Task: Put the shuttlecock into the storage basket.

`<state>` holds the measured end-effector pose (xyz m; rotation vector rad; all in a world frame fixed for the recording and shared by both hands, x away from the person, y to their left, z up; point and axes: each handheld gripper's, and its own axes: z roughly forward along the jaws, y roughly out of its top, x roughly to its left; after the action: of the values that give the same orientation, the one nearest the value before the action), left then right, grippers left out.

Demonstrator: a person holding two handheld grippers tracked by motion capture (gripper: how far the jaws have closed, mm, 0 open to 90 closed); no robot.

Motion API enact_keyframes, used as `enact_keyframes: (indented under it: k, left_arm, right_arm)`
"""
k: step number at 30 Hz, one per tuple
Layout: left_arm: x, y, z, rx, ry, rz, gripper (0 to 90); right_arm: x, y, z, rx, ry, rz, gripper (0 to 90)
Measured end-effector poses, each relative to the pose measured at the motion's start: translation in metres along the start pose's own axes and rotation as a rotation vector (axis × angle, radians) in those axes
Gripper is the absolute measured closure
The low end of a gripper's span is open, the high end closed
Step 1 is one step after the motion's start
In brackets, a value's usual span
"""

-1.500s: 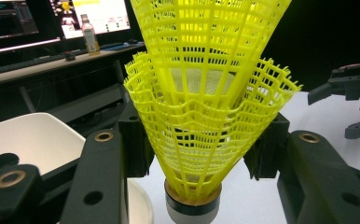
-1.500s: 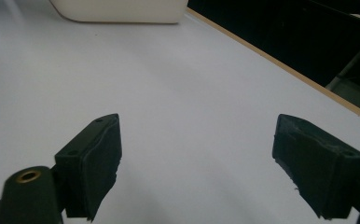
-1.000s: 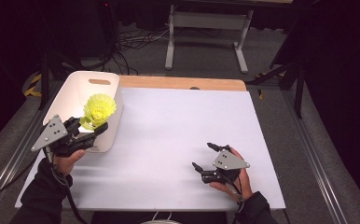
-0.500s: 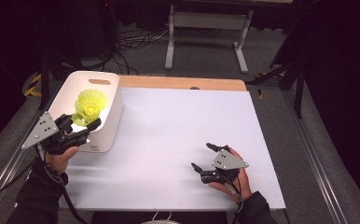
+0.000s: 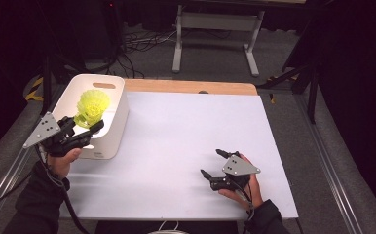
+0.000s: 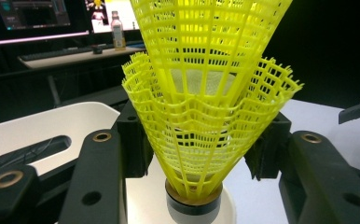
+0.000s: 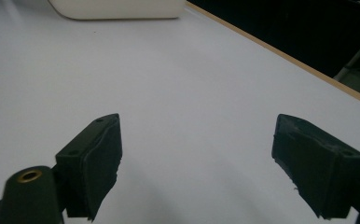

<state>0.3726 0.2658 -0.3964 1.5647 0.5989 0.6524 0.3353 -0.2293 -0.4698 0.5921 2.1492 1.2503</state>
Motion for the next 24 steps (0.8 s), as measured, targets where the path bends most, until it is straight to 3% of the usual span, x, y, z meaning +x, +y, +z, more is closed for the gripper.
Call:
enact_keyframes:
  k: [24]
  left_arm:
    - [0.020, 0.030, 0.011, 0.092, -0.007, -0.017, 51.4]
  right_arm:
    - [-0.005, -0.002, 0.000, 0.004, -0.005, 0.018, 17.7]
